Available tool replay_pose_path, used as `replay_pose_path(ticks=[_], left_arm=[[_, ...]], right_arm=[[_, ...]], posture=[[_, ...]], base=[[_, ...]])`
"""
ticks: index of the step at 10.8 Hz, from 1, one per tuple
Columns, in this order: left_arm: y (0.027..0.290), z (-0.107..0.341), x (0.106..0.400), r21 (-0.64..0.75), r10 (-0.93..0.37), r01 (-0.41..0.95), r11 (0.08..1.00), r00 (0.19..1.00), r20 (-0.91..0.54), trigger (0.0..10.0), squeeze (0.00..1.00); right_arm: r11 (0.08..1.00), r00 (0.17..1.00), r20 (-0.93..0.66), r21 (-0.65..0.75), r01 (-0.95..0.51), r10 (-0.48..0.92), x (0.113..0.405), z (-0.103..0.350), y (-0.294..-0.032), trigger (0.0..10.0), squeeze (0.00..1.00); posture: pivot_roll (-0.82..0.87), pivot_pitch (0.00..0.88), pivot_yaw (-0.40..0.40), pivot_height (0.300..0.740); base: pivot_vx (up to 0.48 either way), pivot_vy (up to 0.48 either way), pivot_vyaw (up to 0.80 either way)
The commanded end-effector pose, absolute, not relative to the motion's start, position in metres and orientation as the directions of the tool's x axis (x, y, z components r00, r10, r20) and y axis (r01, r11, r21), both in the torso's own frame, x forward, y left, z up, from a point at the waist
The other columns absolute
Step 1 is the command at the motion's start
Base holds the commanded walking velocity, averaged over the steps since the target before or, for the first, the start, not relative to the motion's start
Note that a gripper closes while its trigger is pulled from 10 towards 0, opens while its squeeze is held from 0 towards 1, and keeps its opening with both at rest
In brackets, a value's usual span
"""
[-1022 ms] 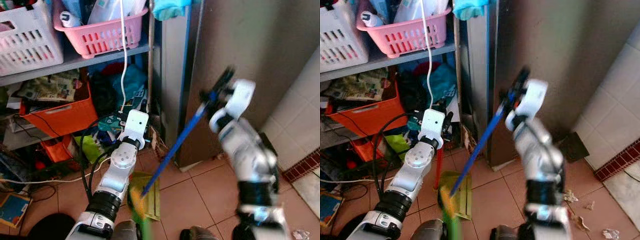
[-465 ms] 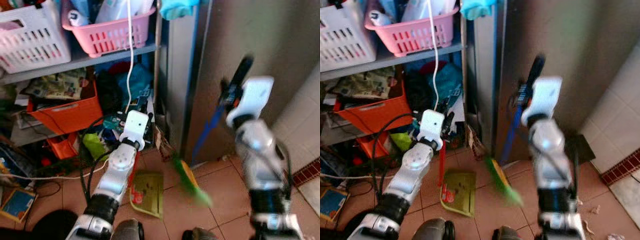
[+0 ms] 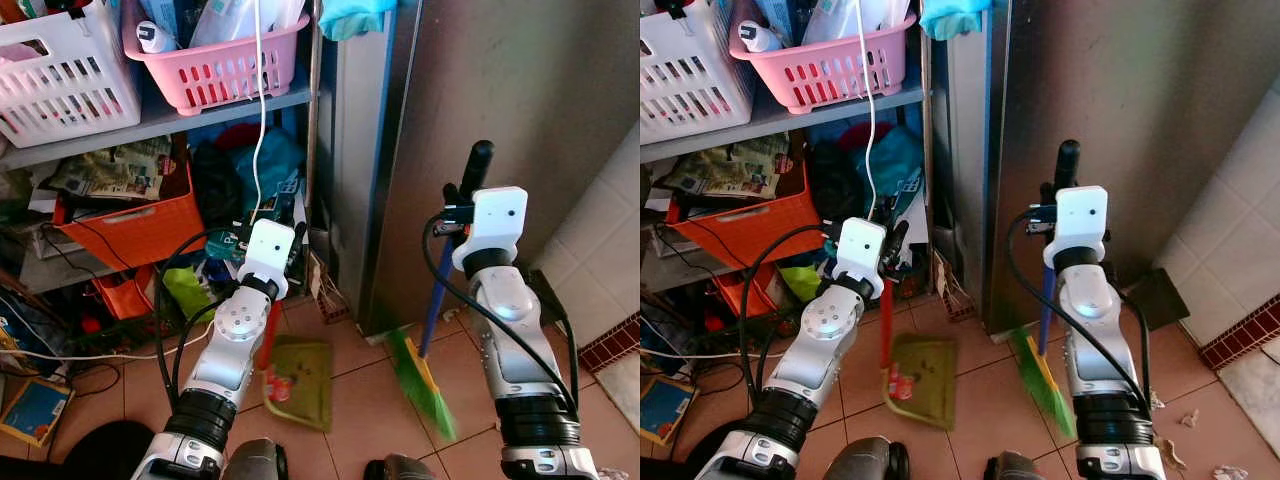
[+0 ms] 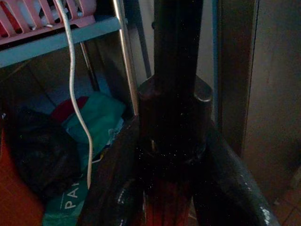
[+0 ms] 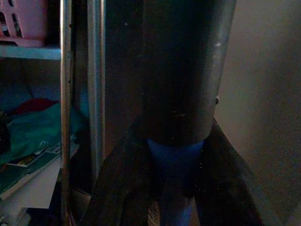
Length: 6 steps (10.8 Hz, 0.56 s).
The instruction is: Sweep floor
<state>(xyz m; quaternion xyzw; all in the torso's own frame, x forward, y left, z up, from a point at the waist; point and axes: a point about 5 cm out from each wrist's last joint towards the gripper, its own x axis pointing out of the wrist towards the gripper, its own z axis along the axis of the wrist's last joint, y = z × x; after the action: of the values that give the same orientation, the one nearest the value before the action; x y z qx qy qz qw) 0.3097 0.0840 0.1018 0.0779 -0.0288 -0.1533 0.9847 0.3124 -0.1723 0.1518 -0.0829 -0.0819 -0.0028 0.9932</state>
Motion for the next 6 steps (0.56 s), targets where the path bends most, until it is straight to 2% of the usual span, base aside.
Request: replay_pose_path(ticks=[1, 2, 3, 6], left_arm=[[0.0834, 0.1206, 0.3151, 0.179, -0.311, 0.289, 0.940, 0.944, 0.107, 10.0, 0.00], [0.0831, 0.1208, 0.3154, 0.176, -0.311, 0.290, 0.941, 0.944, 0.106, 10.0, 0.00], [0.0832, 0.1203, 0.3148, 0.174, -0.311, 0.290, 0.941, 0.945, 0.105, 10.0, 0.00], [0.0829, 0.1204, 0.3152, 0.169, -0.311, 0.291, 0.942, 0.945, 0.104, 10.0, 0.00]], right_arm=[[0.982, 0.977, 0.211, -0.183, 0.038, 0.001, 0.3161, 0.1614, -0.1717, 10.0, 0.00], [0.984, 0.978, 0.207, -0.175, 0.044, -0.007, 0.3169, 0.1603, -0.1727, 10.0, 0.00], [0.984, 0.980, 0.199, -0.173, 0.048, -0.013, 0.3165, 0.1580, -0.1731, 10.0, 0.00], [0.983, 0.981, 0.195, -0.176, 0.044, -0.009, 0.3173, 0.1551, -0.1719, 10.0, 0.00]], posture=[[-0.05, 0.011, 0.052, 0.740], [-0.05, 0.011, 0.051, 0.740], [-0.05, 0.012, 0.051, 0.740], [-0.05, 0.011, 0.050, 0.740]], base=[[-0.262, 0.000, 0.00], [-0.292, 0.000, 0.00], [-0.311, 0.000, -0.46], [-0.305, 0.000, 0.00]])
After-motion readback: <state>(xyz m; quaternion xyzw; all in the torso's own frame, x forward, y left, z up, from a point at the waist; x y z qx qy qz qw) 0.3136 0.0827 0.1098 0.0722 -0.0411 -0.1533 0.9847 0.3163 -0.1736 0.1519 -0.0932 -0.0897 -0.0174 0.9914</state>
